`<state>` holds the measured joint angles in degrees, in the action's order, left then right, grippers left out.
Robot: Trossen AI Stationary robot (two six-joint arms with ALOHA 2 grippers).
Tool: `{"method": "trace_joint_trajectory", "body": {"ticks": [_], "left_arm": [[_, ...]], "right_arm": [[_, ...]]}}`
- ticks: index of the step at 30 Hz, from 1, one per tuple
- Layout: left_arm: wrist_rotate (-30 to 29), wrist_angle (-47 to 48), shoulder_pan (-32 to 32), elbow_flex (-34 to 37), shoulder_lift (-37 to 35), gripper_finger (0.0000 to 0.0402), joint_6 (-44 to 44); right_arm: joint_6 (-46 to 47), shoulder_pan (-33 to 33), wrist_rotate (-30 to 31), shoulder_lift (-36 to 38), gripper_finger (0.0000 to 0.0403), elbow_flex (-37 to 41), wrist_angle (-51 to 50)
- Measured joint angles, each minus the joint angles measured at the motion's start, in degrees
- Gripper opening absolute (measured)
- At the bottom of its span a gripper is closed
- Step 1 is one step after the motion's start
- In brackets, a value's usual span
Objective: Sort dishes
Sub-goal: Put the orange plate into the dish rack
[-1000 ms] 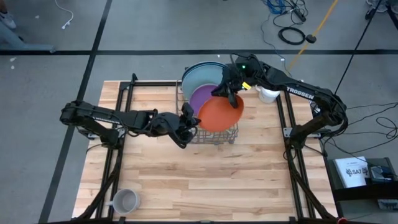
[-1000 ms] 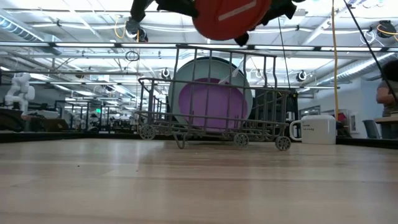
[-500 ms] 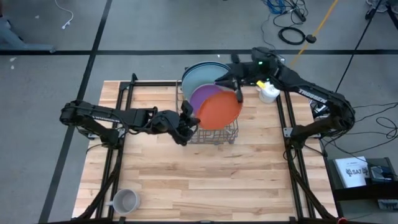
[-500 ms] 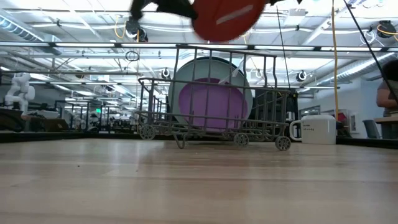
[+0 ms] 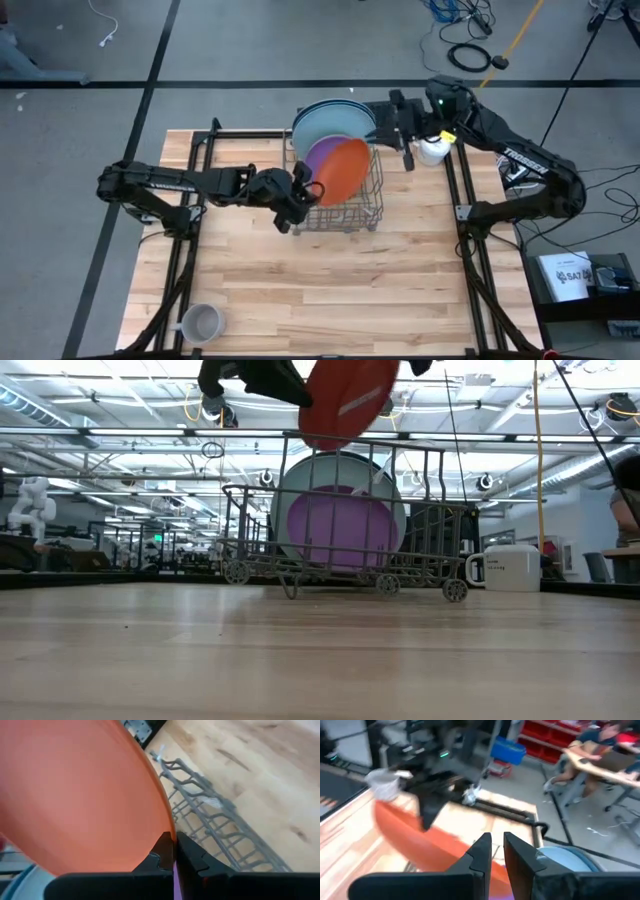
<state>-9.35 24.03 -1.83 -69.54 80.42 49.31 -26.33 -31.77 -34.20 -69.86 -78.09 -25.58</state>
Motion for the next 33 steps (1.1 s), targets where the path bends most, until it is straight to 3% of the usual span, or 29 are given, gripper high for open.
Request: {"method": "trace_joint_trajectory", "body": {"ticks": [5, 11, 17, 25, 33], "left_arm": [[6.37, 1.42, 1.95, 0.01, -0.30, 0.0001, -1.47], [16.79, 0.49, 6.14, 0.02, -3.03, 0.0001, -3.06], [37.12, -0.64, 14.09, 0.02, -6.42, 0.0001, -8.14], [66.21, -3.48, 26.02, 0.02, -6.90, 0.0001, -15.91], [82.82, -6.14, 31.89, 0.07, -4.40, 0.0000, -20.60]], "right_arm": [[-1.81, 0.00, 0.03, 2.38, 0.0059, 0.01, -1.97], [-0.87, 0.00, 0.06, 4.43, 0.0117, 0.01, -1.92], [-0.66, -0.02, -0.25, 3.05, 0.0163, 0.01, -4.61], [0.16, -0.02, -2.88, -0.80, 0.0173, 0.01, -4.30], [3.12, -0.59, -7.47, -4.72, 0.0174, -0.01, -1.10]]}}
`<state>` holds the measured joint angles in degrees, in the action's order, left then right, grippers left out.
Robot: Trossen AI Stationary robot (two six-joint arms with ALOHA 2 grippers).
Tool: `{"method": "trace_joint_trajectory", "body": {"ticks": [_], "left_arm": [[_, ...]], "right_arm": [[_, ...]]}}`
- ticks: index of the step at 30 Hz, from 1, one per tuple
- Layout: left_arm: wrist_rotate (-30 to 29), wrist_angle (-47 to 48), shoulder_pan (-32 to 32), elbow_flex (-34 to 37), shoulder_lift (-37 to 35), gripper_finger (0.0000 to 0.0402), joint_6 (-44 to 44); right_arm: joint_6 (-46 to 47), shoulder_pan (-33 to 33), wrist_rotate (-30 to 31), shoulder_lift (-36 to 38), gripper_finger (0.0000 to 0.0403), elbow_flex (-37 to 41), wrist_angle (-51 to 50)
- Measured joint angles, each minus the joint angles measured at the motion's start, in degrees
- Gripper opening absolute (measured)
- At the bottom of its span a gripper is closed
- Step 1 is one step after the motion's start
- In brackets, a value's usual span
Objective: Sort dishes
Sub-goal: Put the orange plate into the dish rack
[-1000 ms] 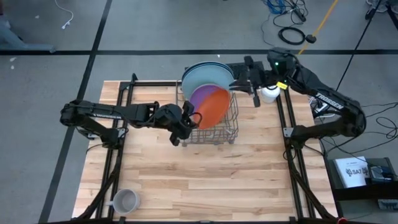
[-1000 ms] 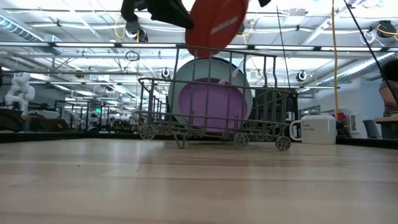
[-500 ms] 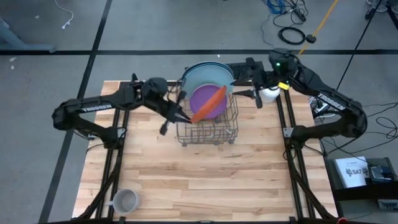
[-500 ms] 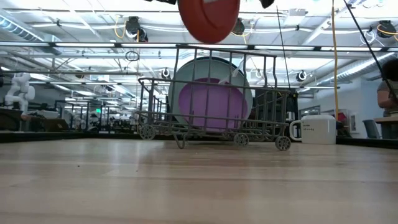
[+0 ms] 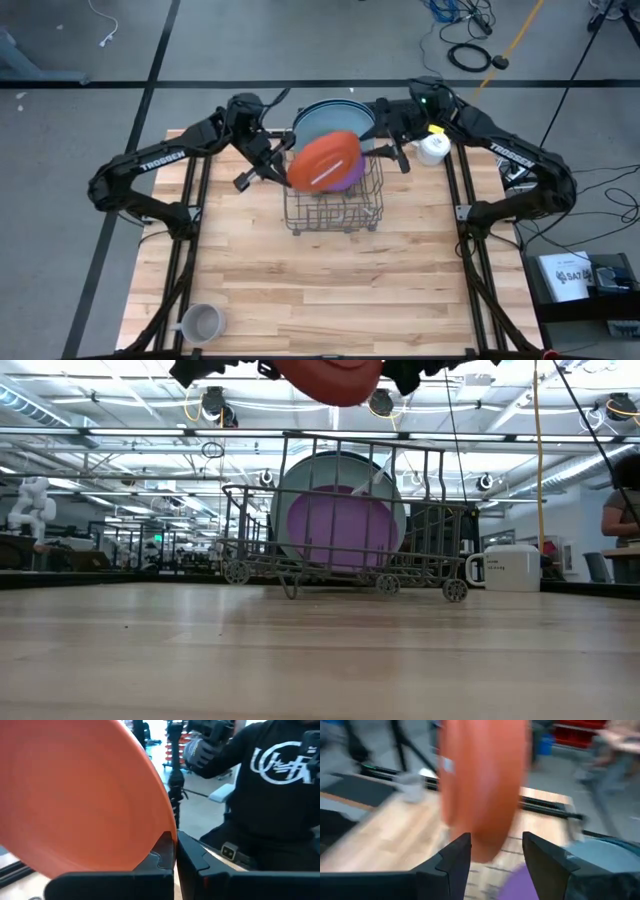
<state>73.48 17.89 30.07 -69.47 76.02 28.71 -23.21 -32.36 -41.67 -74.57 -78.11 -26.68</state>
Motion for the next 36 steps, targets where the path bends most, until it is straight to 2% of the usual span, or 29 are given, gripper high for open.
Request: {"method": "trace_joint_trajectory", "body": {"ticks": [3, 6, 10, 14, 20, 22, 25, 28, 36], "left_arm": [[1.87, 0.23, 0.63, 0.00, 0.20, 0.0000, 0.05], [4.72, -0.23, 1.59, 0.00, 0.16, 0.0000, 0.07], [5.37, -0.32, 2.76, 0.00, 0.30, 0.0000, -1.05], [8.31, -0.22, 3.39, 0.02, 1.59, 0.0000, -1.48], [10.24, -0.20, 3.45, 0.04, 3.00, 0.0000, -1.68], [9.70, -0.30, 3.80, 0.04, 3.01, 0.0000, -1.72], [8.96, -0.37, 5.04, 0.04, 2.89, 0.0001, -3.43], [6.68, -0.41, 6.77, 0.04, 2.28, 0.0014, -5.78], [-1.87, 0.43, 9.67, 0.04, 0.95, 0.0102, -6.15]], "right_arm": [[1.73, -0.74, -8.76, -1.21, 0.0174, 0.00, 1.17], [3.08, -0.94, -9.87, -2.08, 0.0174, -0.02, 2.81], [2.86, -0.96, -12.67, -3.08, 0.0163, -0.02, 3.59], [3.62, -0.13, -13.24, -4.23, 0.0122, -0.02, 5.68], [0.18, 0.27, -18.94, -4.43, 0.0033, 0.00, 3.68], [-2.03, 0.28, -20.93, -4.43, 0.0029, 0.00, 2.26], [-6.88, -0.09, -19.54, -4.15, 0.0027, 0.00, -2.76], [-11.40, -0.51, -18.70, -4.14, 0.0009, 0.00, -7.34], [-13.60, -1.18, -16.79, -4.25, 0.0005, -0.02, -9.49]]}}
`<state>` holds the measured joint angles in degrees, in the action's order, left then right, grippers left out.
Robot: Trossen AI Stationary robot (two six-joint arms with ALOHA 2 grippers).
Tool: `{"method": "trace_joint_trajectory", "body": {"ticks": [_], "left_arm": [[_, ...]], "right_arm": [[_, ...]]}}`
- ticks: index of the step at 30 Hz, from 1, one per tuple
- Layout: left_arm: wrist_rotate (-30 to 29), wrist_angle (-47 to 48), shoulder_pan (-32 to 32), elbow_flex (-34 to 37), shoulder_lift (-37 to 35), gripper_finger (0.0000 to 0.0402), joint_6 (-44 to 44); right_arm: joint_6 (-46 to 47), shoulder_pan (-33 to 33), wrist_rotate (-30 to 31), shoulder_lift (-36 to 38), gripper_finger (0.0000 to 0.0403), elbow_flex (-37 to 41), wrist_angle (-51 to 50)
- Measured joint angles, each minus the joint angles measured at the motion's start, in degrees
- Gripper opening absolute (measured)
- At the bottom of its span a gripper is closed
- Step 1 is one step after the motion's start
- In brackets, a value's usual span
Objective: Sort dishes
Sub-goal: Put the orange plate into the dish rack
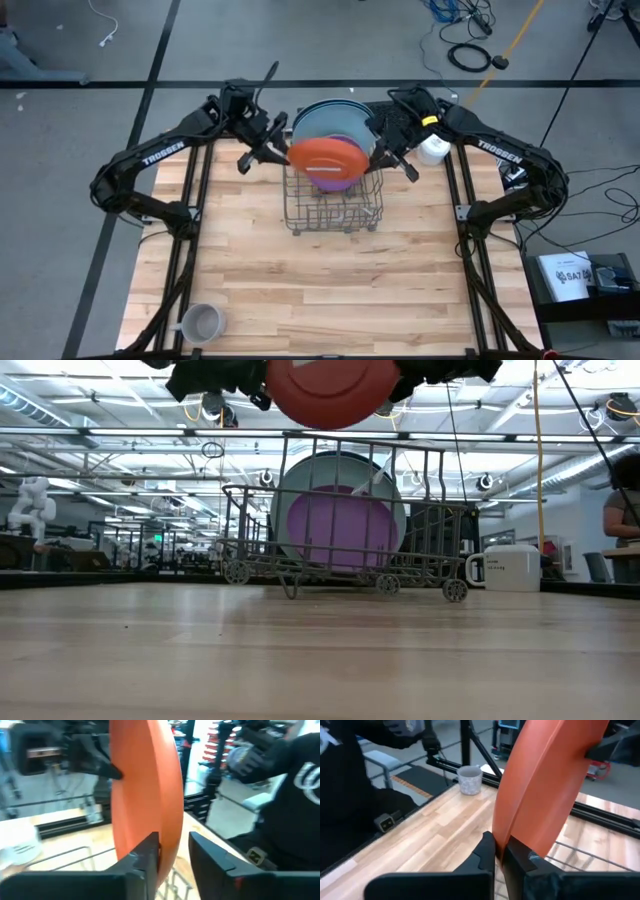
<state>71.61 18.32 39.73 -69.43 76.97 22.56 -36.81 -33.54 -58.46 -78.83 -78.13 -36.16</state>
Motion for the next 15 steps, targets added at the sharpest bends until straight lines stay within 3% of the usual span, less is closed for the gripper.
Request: {"method": "trace_joint_trajectory", "body": {"ticks": [5, 15], "left_arm": [[-1.66, 0.03, 1.91, 0.00, -0.83, 0.0131, 0.04], [-7.94, 0.40, 2.37, 0.00, -0.98, 0.0134, -1.30]], "right_arm": [[-1.22, -0.97, 1.88, 0.00, 0.0005, -0.02, -3.07], [-3.06, -3.25, 1.53, -1.45, 0.0004, -0.04, -8.46]]}}
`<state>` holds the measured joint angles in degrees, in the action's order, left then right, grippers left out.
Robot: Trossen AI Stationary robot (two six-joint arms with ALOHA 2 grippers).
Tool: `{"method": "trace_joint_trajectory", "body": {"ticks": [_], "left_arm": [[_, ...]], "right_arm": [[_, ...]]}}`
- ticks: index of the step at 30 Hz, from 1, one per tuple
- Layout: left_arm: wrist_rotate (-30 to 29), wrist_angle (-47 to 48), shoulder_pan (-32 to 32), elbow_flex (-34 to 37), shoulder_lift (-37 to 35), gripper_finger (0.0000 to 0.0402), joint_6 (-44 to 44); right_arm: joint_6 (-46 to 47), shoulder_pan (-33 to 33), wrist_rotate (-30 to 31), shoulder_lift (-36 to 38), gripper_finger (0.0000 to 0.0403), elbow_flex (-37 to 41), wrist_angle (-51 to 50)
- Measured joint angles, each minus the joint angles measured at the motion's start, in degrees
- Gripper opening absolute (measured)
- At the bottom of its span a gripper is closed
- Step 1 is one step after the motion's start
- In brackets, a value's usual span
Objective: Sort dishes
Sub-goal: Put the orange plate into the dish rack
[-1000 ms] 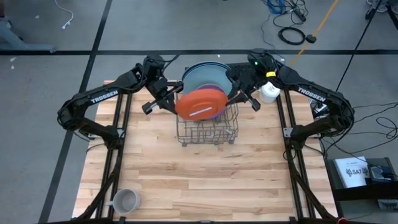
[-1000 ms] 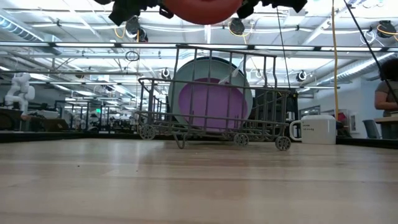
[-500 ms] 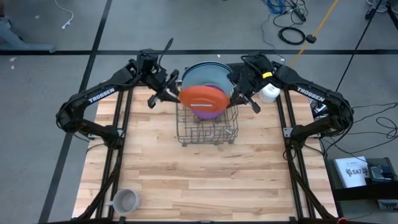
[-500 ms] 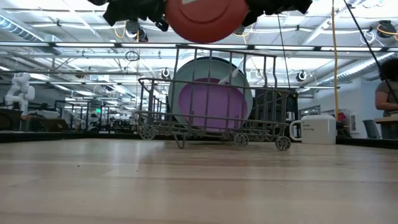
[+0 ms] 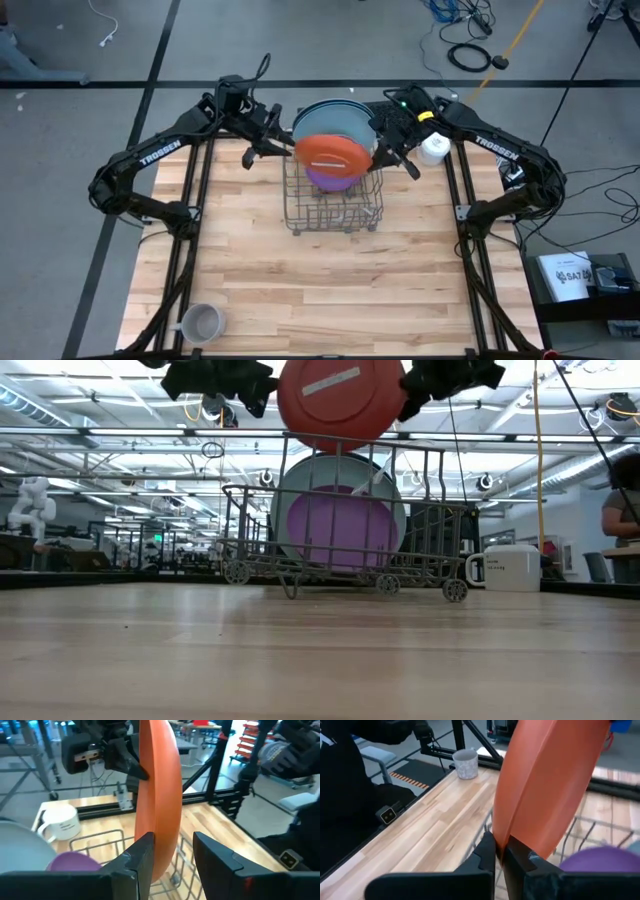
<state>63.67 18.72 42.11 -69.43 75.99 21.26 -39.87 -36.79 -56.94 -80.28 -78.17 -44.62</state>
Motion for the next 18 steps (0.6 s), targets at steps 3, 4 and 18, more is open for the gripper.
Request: {"method": "trace_joint_trajectory", "body": {"ticks": [3, 4, 18], "left_arm": [[-1.13, 0.02, 0.09, 0.00, 0.00, 0.0134, 0.02], [-1.39, 0.01, 0.11, 0.00, 0.00, 0.0134, 0.01], [-1.81, 1.37, 0.20, -0.09, -0.11, 0.0135, 0.01]], "right_arm": [[-0.69, -1.66, -0.70, -1.56, 0.0004, 0.00, -1.85], [-0.74, -2.08, -0.97, -2.27, 0.0004, 0.00, -2.62], [-4.52, -4.39, -5.24, -10.01, 0.0002, 0.04, -8.06]]}}
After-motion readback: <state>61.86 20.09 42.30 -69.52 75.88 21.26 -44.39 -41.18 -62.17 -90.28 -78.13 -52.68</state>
